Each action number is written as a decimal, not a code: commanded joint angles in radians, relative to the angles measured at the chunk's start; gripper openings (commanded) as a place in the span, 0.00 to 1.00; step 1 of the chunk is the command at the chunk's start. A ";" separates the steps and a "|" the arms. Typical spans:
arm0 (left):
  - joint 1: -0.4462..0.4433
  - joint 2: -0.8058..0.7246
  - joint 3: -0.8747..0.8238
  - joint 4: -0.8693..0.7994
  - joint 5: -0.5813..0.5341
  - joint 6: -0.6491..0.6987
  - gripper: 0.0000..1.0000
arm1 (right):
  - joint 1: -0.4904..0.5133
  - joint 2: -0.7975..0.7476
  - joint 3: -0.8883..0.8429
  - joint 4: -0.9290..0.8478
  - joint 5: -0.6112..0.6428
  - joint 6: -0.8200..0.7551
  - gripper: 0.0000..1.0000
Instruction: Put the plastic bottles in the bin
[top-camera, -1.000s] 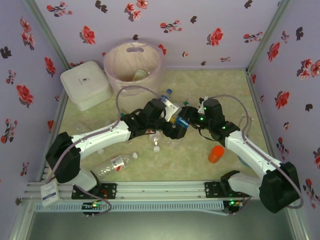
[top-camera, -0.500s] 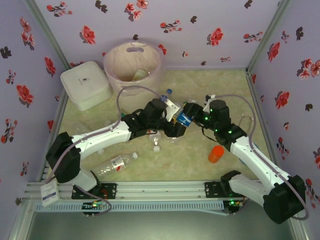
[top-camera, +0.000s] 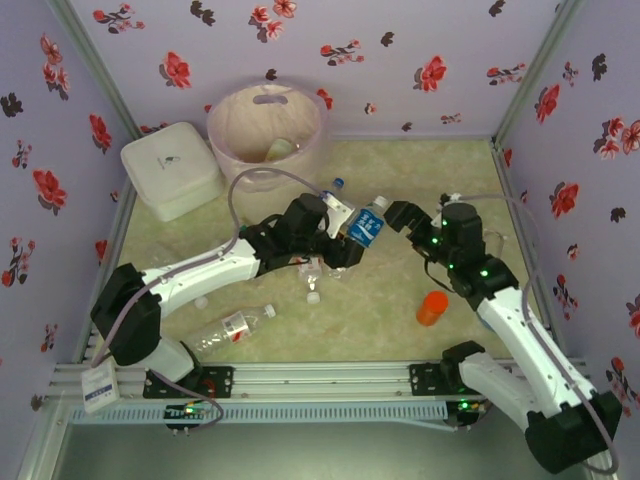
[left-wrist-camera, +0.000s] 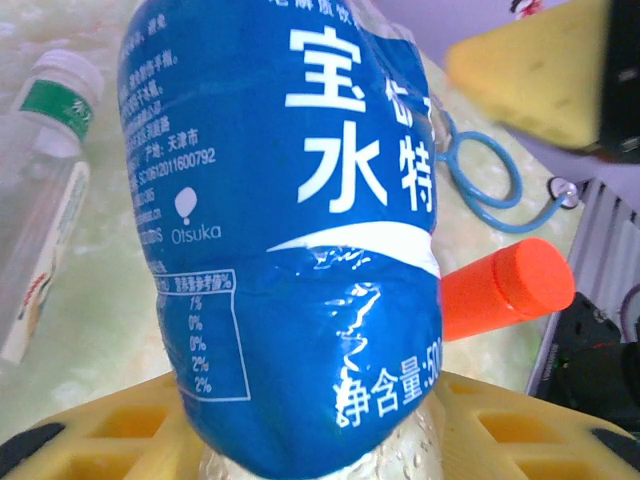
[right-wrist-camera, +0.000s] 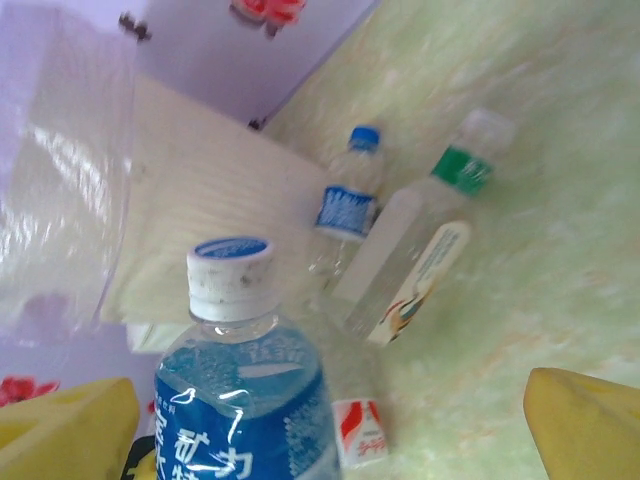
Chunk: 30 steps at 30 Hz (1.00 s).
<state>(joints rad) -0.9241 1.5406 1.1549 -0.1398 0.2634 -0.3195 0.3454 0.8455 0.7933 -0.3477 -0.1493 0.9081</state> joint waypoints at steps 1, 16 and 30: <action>0.016 -0.040 0.050 -0.048 -0.025 0.064 0.44 | -0.056 -0.051 0.035 -0.165 0.082 -0.048 0.99; 0.406 0.000 0.657 -0.343 -0.196 0.344 0.00 | -0.100 -0.133 -0.026 -0.256 0.036 -0.058 0.99; 0.551 0.573 1.297 -0.813 -0.190 0.524 0.00 | -0.101 -0.192 0.040 -0.452 0.107 -0.151 0.99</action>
<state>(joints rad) -0.3737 2.1159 2.4401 -0.8135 0.0605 0.1360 0.2485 0.6701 0.7967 -0.7456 -0.0803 0.7910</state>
